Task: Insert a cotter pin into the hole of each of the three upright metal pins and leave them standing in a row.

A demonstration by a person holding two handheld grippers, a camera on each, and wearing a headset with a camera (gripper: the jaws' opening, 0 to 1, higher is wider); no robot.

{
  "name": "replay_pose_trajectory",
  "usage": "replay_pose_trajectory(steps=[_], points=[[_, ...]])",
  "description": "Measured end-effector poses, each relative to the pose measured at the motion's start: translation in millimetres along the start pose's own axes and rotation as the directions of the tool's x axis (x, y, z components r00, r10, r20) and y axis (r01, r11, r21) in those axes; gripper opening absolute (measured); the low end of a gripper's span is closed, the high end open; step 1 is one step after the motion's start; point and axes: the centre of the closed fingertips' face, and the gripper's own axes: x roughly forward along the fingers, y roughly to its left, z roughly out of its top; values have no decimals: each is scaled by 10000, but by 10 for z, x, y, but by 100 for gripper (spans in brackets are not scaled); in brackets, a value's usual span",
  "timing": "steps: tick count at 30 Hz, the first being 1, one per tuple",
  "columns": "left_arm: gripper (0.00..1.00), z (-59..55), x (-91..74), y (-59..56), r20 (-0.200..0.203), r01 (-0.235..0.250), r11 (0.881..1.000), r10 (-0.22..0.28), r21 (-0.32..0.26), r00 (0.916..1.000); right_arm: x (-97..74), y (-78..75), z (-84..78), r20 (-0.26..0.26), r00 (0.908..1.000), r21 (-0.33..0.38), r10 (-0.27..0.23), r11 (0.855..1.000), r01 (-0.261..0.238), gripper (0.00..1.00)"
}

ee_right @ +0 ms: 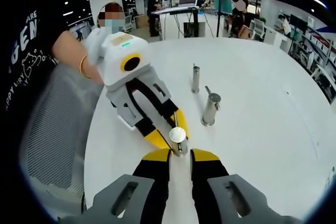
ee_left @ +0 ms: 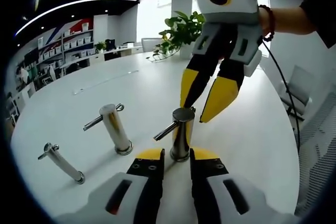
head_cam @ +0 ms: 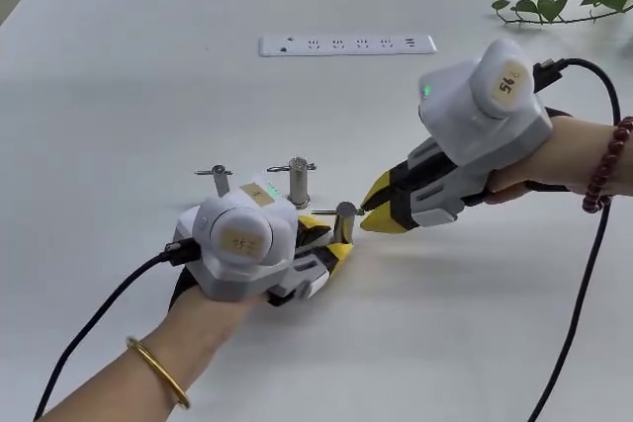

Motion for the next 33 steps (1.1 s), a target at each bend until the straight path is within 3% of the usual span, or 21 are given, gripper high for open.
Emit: replay_pose_trajectory(steps=[4,10,22,33], points=[[22,21,-56,-14,86,90,10000,-89,-41,9999,10,16,88,280,9996,82,40,10000,-42,15],[30,-20,-121,-20,-7,85,10000,-85,-7,10000,64,32,152,382,9993,-9,35,10000,-34,15],[46,29,-307,-20,282,232,9977,-215,-630,9994,191,50,179,224,9997,-83,8,10000,-6,13],[50,37,-498,59,234,143,9991,-133,-404,9996,213,49,173,-10,10000,-117,-39,9999,38,9]])
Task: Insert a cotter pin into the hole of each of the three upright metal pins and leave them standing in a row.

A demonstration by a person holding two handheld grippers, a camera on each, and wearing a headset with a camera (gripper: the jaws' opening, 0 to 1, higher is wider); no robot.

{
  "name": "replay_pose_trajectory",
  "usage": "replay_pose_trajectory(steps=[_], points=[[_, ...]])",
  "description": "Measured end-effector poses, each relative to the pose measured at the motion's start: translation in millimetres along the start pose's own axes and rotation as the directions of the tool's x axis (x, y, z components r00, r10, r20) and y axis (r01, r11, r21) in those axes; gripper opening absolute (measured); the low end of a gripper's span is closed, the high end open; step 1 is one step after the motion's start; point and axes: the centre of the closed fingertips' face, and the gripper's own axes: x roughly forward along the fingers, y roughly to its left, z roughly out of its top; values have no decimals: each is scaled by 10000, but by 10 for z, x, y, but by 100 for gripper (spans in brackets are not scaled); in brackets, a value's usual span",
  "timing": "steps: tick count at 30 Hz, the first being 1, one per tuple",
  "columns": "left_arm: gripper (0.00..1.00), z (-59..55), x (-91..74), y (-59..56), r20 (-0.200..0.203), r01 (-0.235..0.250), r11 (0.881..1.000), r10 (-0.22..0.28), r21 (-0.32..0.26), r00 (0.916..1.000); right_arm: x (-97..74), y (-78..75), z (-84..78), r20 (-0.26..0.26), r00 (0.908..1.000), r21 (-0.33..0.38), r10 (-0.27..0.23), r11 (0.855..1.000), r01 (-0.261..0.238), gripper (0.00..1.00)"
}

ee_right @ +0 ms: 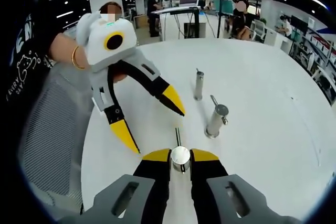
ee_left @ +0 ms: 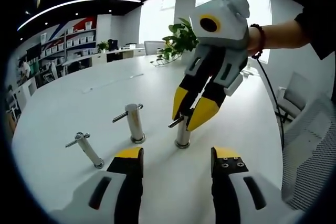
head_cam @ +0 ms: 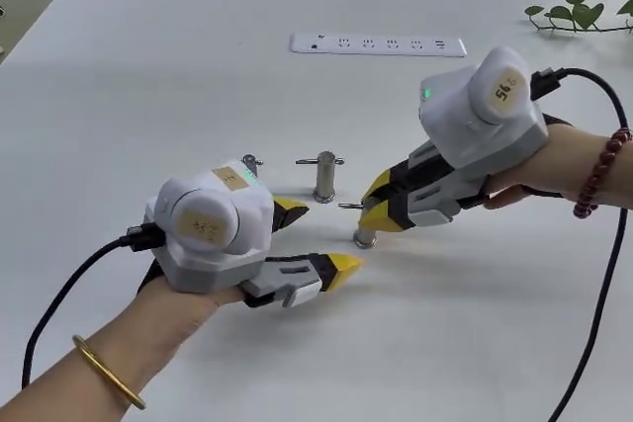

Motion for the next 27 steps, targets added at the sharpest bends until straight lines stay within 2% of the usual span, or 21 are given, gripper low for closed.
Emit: replay_pose_trajectory(steps=[6,15,23,27], points=[[53,-3,-98,37,-12,-14,10000,14,28,10000,-3,3,-3,-8,10000,-91,-11,10000,11,8],[57,64,-235,82,260,-166,9997,170,-153,9995,-18,-39,-19,-24,10000,-174,-12,9998,11,8],[60,91,-347,111,412,-351,9989,364,-310,9985,-66,-144,-17,27,9998,-263,-182,9995,182,8],[61,65,-394,127,317,-456,9984,467,-341,9984,-97,-222,-37,-35,9997,-262,-251,9993,250,8]])
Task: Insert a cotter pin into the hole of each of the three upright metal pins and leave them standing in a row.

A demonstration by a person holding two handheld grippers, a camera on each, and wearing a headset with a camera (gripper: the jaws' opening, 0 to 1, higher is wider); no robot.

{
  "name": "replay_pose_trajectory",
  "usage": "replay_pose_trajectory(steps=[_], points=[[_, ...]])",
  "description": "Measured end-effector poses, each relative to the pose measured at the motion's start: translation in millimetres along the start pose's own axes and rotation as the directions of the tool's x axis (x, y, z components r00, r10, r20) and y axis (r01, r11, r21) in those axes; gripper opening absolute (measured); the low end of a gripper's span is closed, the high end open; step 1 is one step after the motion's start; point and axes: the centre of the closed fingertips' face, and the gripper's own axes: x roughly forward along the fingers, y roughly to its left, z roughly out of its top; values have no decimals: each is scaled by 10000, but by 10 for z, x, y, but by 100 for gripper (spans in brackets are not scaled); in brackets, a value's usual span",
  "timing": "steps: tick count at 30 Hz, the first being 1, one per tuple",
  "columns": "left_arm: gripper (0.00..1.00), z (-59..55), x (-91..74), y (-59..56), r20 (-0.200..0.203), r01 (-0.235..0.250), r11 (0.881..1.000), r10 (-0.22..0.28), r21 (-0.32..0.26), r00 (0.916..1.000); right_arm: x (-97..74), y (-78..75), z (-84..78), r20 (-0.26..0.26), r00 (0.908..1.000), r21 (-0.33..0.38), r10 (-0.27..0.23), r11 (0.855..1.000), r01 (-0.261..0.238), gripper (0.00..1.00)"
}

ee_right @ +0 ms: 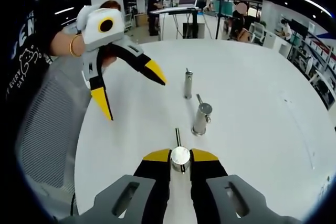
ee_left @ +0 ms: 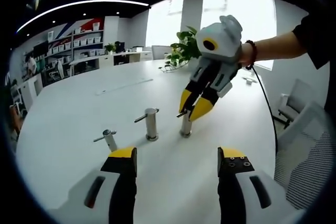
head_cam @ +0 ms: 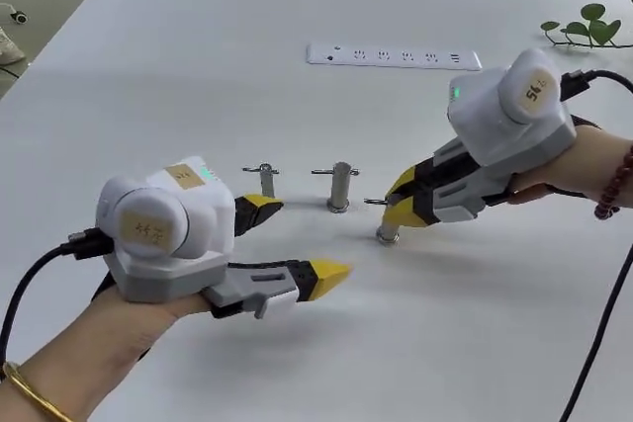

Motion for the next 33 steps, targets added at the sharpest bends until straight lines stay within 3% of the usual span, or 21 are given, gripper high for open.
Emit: replay_pose_trajectory(steps=[14,33], points=[[60,12,-121,53,115,-301,9995,302,-112,9995,-61,-242,-57,-307,9992,-109,-258,9996,254,8],[60,-5,-178,133,171,-573,9980,578,-276,9982,-33,-418,-96,-403,9989,-25,-231,9997,230,8]])
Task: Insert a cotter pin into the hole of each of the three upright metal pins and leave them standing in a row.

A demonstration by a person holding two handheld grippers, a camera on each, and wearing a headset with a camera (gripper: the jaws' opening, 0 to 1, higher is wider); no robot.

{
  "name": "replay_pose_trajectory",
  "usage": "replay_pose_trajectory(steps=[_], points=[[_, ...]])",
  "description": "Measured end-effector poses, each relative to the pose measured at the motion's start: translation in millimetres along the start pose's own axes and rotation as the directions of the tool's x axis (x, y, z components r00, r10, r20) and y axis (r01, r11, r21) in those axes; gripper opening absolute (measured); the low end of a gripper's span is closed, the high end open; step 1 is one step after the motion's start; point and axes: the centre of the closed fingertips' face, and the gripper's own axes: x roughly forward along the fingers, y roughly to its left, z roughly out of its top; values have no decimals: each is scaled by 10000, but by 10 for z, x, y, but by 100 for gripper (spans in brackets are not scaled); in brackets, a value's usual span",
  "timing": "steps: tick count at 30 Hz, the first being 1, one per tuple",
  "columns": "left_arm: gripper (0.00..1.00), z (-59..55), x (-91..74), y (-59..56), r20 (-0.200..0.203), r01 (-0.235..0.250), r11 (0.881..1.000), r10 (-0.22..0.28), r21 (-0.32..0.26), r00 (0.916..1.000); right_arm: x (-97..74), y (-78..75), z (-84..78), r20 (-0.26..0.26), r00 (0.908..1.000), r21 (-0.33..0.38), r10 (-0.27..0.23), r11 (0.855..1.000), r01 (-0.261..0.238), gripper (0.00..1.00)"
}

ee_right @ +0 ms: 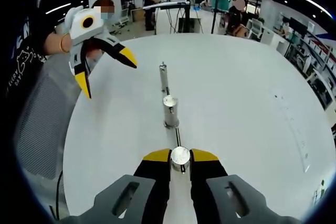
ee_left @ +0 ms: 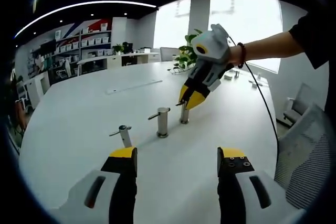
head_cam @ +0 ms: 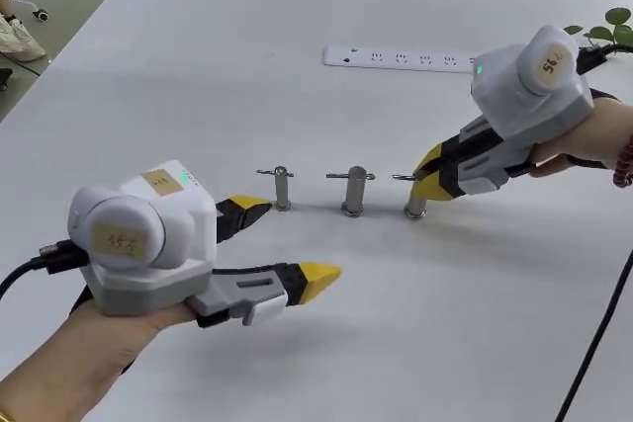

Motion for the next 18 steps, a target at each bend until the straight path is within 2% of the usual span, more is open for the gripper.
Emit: replay_pose_trajectory(steps=[6,18], points=[[60,0,10,8,-13,-1,10000,1,-31,10000,-6,-15,-9,49,9999,139,134,9998,-135,8],[60,-12,27,1,-137,5,10000,-5,-32,9999,-13,-13,-23,-46,9999,-291,160,9994,-161,9]])
